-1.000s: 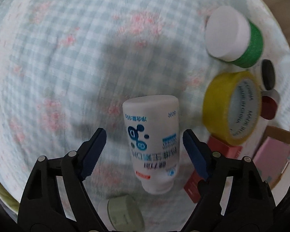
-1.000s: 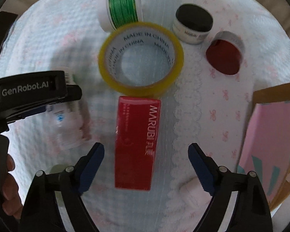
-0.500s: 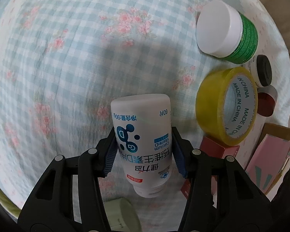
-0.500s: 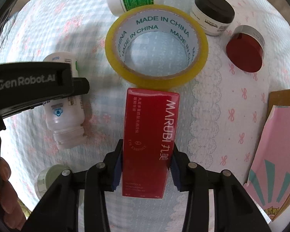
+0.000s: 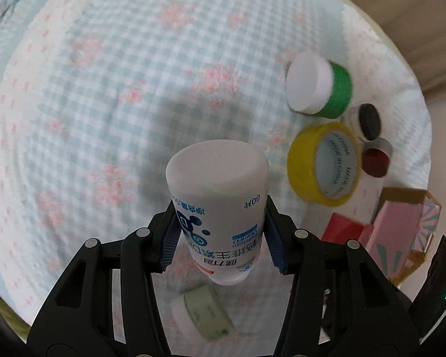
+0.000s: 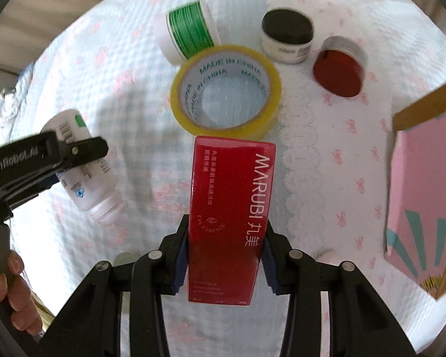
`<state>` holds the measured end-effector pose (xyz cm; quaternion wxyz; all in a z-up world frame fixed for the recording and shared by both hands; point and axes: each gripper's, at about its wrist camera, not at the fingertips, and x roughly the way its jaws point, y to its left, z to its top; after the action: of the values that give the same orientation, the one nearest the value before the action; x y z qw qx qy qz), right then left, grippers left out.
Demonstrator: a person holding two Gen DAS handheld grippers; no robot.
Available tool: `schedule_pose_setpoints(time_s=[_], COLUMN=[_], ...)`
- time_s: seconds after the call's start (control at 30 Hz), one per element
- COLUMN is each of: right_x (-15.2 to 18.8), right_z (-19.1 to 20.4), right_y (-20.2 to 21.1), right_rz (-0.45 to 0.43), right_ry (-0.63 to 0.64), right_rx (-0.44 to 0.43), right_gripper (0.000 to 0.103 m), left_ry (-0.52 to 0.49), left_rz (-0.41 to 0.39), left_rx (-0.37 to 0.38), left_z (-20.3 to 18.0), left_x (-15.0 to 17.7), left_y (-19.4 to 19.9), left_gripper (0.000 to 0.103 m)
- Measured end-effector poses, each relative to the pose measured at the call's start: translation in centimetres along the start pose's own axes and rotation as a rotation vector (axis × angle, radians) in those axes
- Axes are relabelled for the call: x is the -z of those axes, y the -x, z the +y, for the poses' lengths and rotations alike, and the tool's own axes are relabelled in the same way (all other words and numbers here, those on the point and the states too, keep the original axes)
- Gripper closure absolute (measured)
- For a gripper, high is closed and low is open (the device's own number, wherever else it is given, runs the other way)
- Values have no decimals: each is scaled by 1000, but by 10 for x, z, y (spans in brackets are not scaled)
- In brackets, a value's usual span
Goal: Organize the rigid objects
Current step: 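Carry the bottle and red box into the cardboard box and release both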
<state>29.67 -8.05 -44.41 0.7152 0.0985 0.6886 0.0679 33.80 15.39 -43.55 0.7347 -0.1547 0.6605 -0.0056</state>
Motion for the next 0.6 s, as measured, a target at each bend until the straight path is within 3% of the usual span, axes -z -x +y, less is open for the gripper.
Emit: schedule_pose_setpoints(time_s=[0.23,0.6], right_x=[21,54], right_z=[1,-46], right_y=[71,195], right_rz=[-93,-255], right_ry=[-88,-217], right_rx=[-73,-104], right_gripper=[64,64], left_ry=[-68,-208], left_rz=[-60,-148], left_rx=[44,122], left_z=[1,-88], left_x=[24,63], left_y=[75,155], left_gripper=[56,56])
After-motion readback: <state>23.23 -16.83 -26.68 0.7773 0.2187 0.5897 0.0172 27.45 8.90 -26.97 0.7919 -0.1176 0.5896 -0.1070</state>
